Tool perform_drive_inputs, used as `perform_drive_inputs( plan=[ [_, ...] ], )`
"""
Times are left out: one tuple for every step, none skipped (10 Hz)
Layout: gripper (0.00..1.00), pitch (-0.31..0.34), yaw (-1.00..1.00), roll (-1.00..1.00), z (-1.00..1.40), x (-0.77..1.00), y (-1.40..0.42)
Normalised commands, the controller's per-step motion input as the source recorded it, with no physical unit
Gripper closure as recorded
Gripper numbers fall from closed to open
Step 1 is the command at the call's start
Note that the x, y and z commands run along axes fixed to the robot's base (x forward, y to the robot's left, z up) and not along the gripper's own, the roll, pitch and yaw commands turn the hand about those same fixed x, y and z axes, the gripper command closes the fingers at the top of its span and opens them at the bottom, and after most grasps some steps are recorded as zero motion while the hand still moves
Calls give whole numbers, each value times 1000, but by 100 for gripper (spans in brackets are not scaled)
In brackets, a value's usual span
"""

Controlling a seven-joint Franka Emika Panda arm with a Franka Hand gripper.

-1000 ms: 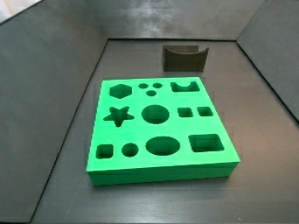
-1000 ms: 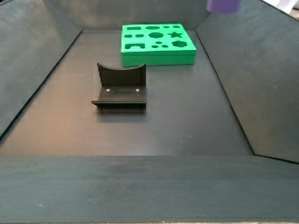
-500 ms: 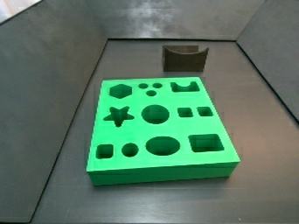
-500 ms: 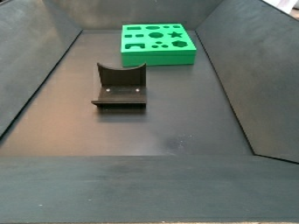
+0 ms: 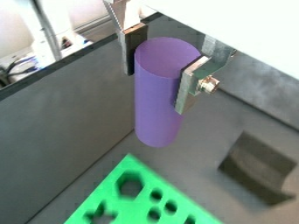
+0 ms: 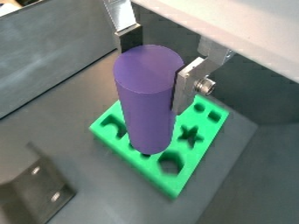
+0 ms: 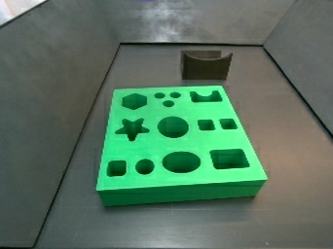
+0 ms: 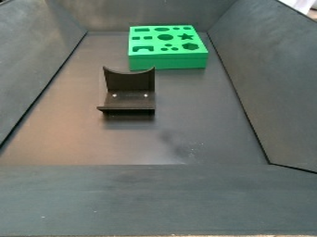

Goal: Pick up the round object. Move up. Move to above the board. Insert the round object.
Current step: Move to above the board, then insert the round object.

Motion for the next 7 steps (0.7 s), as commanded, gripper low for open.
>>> perform_drive_inputs(
  plan=[
    [100,124,4,19,54,335,-1000],
    [100,126,11,29,54,339,-947],
    [100,137,7,58,34,245,-554],
    [100,132,9,64,27,182,-333],
    [100,112,6,76,27,117,-179],
    [100,0,3,0,0,0,-20],
    [100,-44,17,0,-160,0,-143]
  ],
)
